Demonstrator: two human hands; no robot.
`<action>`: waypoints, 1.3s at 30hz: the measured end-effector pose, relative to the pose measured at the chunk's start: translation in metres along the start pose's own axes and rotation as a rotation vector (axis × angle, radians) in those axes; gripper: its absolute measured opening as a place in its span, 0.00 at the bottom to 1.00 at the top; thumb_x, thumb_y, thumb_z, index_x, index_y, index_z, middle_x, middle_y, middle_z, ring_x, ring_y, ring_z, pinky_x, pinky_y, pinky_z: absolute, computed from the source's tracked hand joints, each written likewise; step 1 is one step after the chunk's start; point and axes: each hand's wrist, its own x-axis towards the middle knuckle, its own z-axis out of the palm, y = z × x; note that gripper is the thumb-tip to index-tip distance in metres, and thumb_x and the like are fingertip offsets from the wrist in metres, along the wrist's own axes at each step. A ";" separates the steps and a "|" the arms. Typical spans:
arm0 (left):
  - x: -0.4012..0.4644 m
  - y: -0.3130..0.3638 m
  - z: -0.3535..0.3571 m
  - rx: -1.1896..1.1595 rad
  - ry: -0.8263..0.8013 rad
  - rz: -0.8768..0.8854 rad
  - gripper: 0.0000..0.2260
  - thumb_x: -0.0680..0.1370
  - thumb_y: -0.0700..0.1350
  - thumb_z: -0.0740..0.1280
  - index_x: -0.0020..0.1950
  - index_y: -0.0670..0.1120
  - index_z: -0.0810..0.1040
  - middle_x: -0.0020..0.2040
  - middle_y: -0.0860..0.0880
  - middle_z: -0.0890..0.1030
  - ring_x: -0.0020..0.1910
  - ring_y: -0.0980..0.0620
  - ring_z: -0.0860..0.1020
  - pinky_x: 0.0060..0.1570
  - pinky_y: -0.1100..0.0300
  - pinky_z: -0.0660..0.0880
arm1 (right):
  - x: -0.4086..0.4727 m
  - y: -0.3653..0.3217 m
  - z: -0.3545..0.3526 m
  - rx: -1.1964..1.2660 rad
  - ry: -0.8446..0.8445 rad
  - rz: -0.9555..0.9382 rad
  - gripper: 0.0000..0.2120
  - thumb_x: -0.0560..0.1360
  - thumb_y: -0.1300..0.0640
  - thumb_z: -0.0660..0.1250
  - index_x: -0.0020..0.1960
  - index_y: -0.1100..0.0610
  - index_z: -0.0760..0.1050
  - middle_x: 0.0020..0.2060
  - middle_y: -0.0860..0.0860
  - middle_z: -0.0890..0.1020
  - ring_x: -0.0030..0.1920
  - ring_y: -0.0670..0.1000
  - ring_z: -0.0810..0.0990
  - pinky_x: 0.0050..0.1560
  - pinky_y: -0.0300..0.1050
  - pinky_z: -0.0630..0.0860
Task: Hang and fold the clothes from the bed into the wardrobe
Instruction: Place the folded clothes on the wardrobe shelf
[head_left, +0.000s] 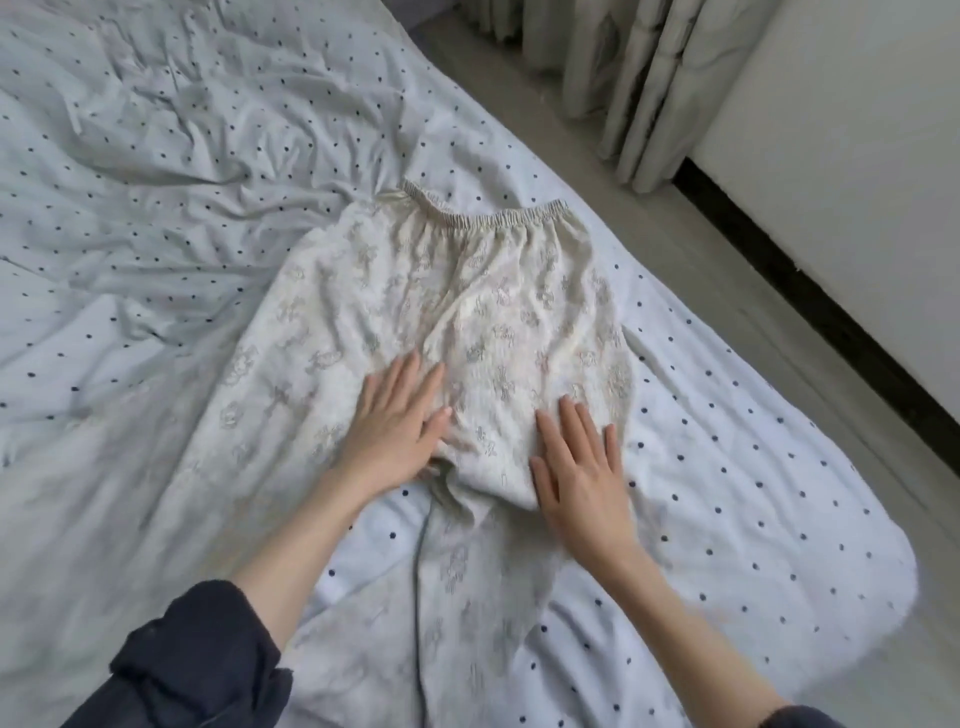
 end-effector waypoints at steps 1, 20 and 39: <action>-0.020 0.004 0.013 0.011 0.034 0.007 0.26 0.79 0.62 0.36 0.74 0.56 0.32 0.73 0.51 0.28 0.71 0.52 0.27 0.71 0.52 0.30 | -0.021 -0.001 0.004 -0.003 0.024 0.022 0.23 0.79 0.49 0.52 0.71 0.57 0.68 0.71 0.58 0.67 0.72 0.58 0.63 0.71 0.57 0.55; -0.293 -0.024 0.165 0.192 0.156 0.111 0.48 0.55 0.55 0.80 0.71 0.46 0.65 0.74 0.39 0.62 0.74 0.41 0.60 0.66 0.33 0.55 | -0.225 -0.107 0.055 0.518 -0.141 0.360 0.19 0.78 0.64 0.58 0.69 0.61 0.68 0.68 0.53 0.69 0.67 0.53 0.70 0.65 0.51 0.70; -0.363 -0.061 0.040 -1.218 -0.315 -0.162 0.03 0.80 0.43 0.63 0.49 0.49 0.76 0.52 0.52 0.76 0.57 0.56 0.70 0.61 0.62 0.66 | -0.267 -0.164 -0.008 0.313 0.029 0.023 0.31 0.75 0.60 0.66 0.75 0.52 0.60 0.73 0.48 0.64 0.74 0.48 0.60 0.71 0.48 0.62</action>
